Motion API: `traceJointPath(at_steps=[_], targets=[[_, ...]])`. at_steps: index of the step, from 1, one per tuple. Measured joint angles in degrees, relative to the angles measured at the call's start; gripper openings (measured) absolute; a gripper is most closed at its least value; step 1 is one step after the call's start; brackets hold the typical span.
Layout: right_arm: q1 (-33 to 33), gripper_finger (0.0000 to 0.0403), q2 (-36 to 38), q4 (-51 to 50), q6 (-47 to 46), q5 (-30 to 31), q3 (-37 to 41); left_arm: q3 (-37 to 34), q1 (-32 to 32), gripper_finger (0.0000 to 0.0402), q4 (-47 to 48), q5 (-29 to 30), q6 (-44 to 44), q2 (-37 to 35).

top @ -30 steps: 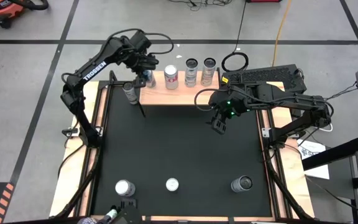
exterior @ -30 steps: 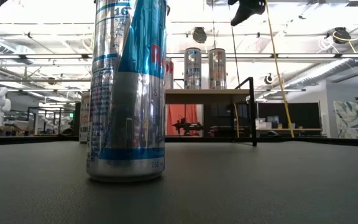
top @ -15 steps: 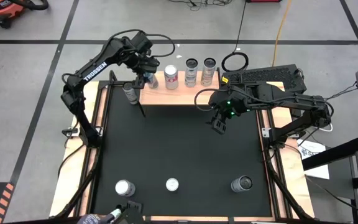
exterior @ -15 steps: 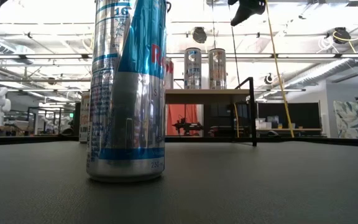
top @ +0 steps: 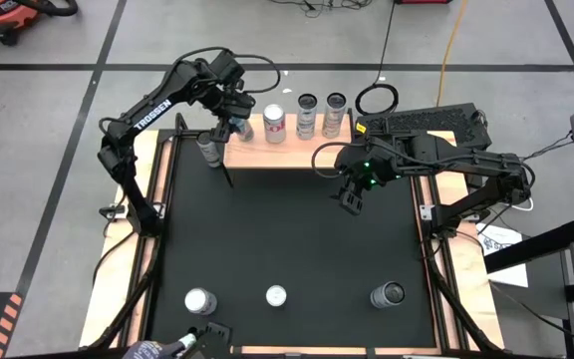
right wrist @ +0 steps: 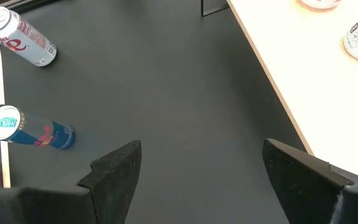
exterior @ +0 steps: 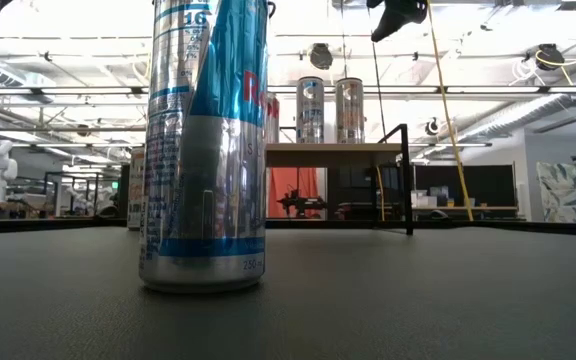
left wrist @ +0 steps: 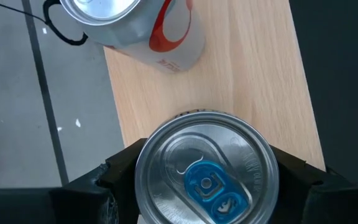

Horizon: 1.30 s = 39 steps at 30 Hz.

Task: Place canned beverage on shelf
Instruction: Put the left blue soda can on the shelf

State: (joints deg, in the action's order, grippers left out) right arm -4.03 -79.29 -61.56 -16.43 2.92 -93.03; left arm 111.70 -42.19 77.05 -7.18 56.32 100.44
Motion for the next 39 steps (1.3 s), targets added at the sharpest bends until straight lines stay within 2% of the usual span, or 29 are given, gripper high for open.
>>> traceJointPath(at_steps=[39], targets=[[0.01, 0.0315, 0.00, 0.02, 0.02, 0.00, 0.01, 0.00, 0.72, 0.0247, 0.20, -0.37, -0.47, -0.02]])
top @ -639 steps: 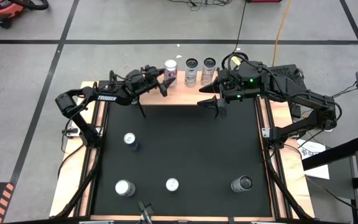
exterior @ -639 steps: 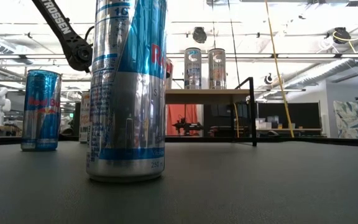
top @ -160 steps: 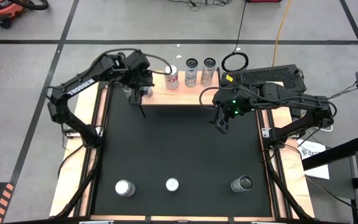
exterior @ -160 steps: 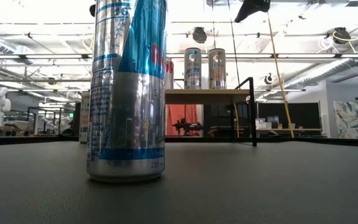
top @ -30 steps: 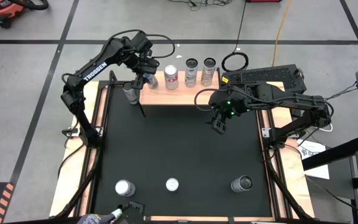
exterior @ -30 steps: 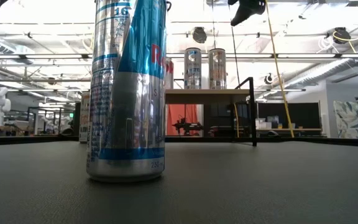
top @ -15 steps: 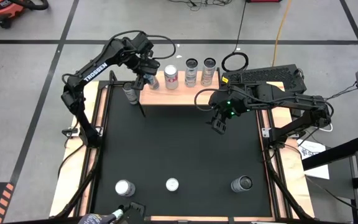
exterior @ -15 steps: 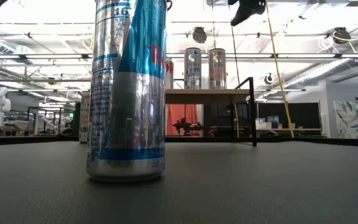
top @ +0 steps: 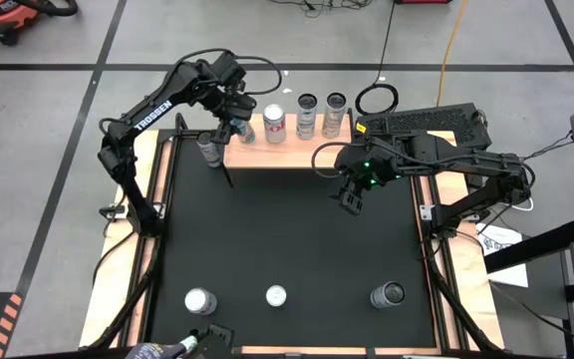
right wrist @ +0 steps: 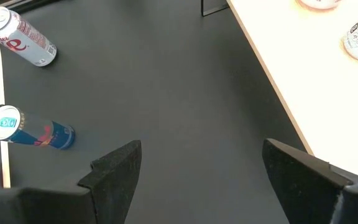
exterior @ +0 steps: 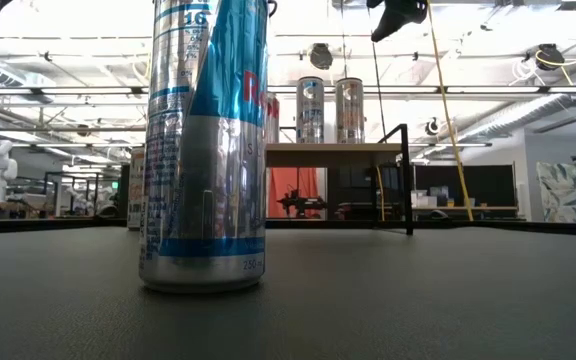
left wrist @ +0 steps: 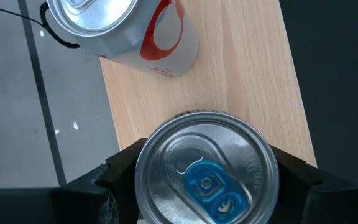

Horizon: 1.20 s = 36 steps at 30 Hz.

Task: Place canned beverage on shelf
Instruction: Put the left blue soda can on the shelf

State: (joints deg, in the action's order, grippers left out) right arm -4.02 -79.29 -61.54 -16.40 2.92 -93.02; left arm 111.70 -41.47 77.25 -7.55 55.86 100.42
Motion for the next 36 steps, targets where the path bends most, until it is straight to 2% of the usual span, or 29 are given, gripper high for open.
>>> traceJointPath(at_steps=[36], targets=[[-0.01, 0.0315, 0.00, 0.00, 0.00, 0.00, 0.01, 0.04, -0.13, 0.0247, -0.79, 0.72, -3.06, -0.02]])
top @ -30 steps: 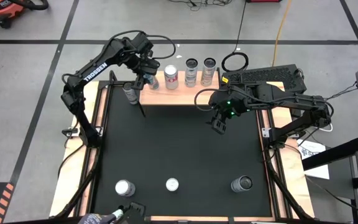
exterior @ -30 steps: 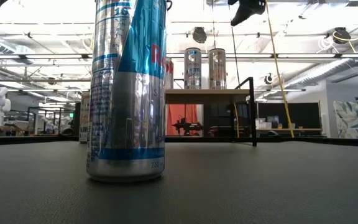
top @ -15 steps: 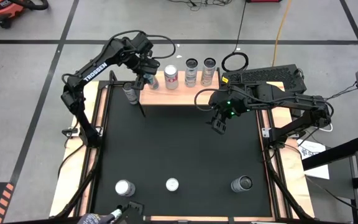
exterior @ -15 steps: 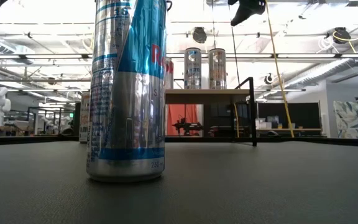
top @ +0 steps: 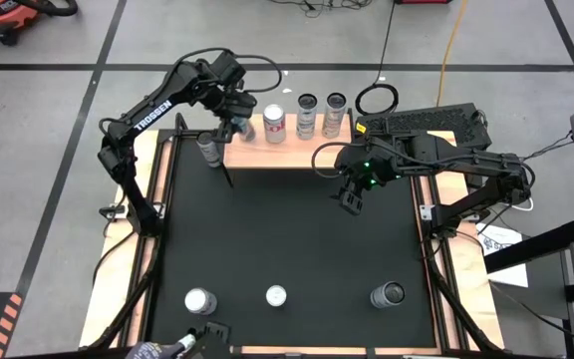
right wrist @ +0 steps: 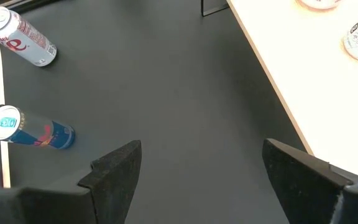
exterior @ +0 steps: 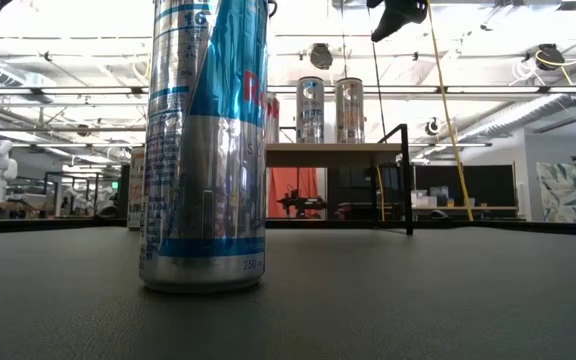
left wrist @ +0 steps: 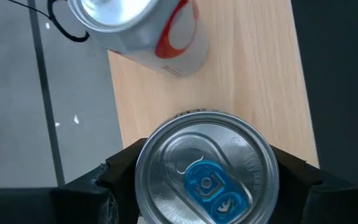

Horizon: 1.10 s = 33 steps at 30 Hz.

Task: Place canned beverage on shelf
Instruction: Put the left blue soda can on the shelf

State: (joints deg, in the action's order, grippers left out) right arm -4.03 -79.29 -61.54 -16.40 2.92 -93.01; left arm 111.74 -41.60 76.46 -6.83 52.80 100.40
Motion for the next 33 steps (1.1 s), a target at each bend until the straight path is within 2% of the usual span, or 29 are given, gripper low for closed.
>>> traceJointPath(at_steps=[20, 28, 33], targets=[[0.00, 0.0315, 0.00, 0.00, 0.00, 0.00, 0.00, 1.51, 0.13, 0.0247, 2.67, 1.18, -1.40, -0.07], [0.01, 0.0315, 0.00, 0.01, 0.00, -0.01, 0.00, 4.02, 0.11, 0.0247, 3.59, -3.30, -2.51, -0.09], [0.00, 0.0315, 0.00, 0.00, 0.00, 0.00, 0.00, 4.11, 0.11, 0.0247, 3.72, -3.67, -2.67, -0.07]])
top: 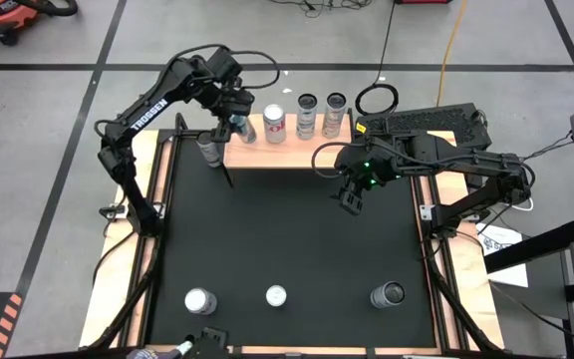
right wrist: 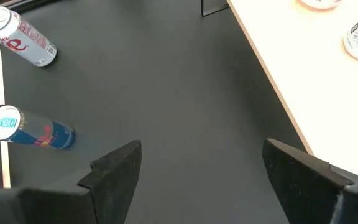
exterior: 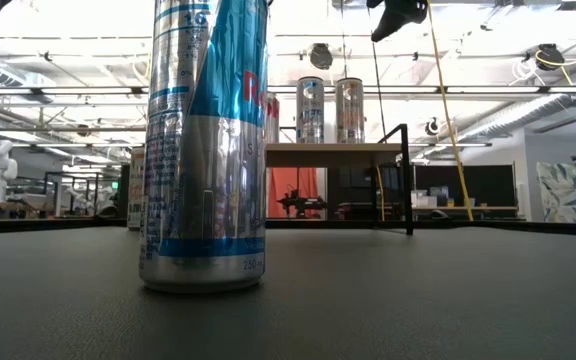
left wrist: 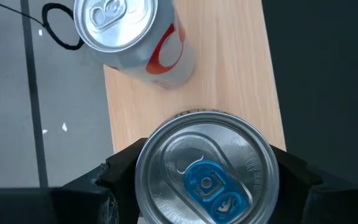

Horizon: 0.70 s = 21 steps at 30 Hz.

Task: Place canned beverage on shelf
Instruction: Put the left blue soda can on the shelf

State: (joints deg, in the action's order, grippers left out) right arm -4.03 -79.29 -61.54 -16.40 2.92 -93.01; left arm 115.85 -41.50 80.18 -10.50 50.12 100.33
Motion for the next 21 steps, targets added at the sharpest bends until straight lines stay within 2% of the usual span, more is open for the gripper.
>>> traceJointPath(at_steps=[21], targets=[[0.00, 0.0315, 0.00, 0.00, 0.00, -0.02, 0.00, 0.00, -3.13, 0.0247, 1.56, 0.02, -1.82, 1.41]])
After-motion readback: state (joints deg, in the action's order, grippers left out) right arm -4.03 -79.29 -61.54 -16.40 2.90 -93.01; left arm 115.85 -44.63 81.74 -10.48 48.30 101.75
